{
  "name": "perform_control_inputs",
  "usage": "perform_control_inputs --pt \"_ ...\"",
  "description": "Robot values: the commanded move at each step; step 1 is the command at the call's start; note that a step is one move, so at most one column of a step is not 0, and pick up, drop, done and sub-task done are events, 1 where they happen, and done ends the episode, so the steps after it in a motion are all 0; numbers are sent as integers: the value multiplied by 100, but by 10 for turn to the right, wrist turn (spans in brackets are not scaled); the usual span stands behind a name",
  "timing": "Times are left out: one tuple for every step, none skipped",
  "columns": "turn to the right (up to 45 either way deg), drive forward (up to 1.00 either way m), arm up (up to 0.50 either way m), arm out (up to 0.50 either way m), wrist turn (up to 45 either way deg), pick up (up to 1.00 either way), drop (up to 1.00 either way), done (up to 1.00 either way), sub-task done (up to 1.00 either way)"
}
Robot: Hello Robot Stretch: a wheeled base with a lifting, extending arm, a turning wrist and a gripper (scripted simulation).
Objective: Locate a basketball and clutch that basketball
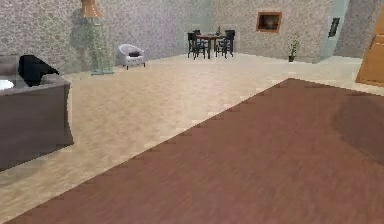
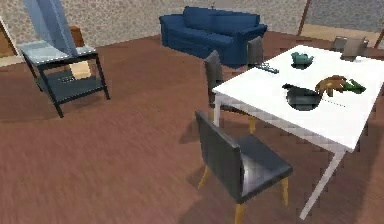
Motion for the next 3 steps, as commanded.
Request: perform_control_inputs --pt "330 0 0 0 0 0 0 0 0" --pt "0 100 0 0 0 0 0 0 0" --pt "0 100 0 0 0 0 0 0 0"
